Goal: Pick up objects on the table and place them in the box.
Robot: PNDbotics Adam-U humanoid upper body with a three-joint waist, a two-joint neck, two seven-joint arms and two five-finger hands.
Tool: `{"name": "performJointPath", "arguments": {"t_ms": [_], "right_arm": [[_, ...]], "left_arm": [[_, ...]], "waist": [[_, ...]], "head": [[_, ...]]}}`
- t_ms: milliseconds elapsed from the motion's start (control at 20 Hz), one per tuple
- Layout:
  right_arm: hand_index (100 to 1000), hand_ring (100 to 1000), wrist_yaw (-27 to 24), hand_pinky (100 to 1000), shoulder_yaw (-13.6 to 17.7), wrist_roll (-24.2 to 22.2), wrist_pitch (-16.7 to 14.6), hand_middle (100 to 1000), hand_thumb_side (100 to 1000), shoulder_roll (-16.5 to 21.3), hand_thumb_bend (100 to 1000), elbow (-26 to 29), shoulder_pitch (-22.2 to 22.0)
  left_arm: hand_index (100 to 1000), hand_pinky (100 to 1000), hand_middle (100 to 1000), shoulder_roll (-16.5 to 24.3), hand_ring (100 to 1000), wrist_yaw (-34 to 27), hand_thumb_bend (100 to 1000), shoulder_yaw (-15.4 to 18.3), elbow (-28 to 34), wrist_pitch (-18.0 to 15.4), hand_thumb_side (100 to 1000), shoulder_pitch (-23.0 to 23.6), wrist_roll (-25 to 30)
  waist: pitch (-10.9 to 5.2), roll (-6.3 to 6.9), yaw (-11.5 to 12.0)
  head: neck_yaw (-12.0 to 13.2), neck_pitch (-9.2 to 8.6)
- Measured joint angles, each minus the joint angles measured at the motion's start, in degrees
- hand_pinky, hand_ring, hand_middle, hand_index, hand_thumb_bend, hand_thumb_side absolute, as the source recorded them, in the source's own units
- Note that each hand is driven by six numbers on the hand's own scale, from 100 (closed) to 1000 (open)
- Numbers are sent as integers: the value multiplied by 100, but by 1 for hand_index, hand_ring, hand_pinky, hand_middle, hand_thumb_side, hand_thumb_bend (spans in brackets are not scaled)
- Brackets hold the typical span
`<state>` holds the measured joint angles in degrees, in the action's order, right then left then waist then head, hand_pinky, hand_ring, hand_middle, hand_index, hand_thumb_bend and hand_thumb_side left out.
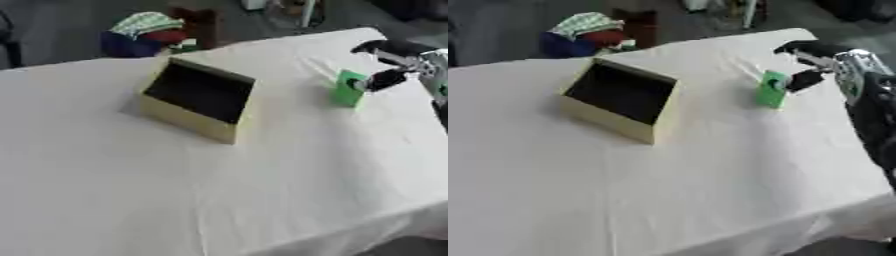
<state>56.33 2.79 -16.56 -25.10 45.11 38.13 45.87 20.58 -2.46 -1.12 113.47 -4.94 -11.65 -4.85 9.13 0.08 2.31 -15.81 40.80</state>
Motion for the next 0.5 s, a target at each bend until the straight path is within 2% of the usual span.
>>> {"name": "performJointPath", "arguments": {"t_ms": [500], "right_arm": [[1000,984,110,854,-2,-42,54,958,637,-116,289,-262,-33]], "left_arm": [[817,723,540,0,558,0,100,0,0,0,755,-3,0]], "waist": [[0,4,9]], "head": [[-5,0]]}}
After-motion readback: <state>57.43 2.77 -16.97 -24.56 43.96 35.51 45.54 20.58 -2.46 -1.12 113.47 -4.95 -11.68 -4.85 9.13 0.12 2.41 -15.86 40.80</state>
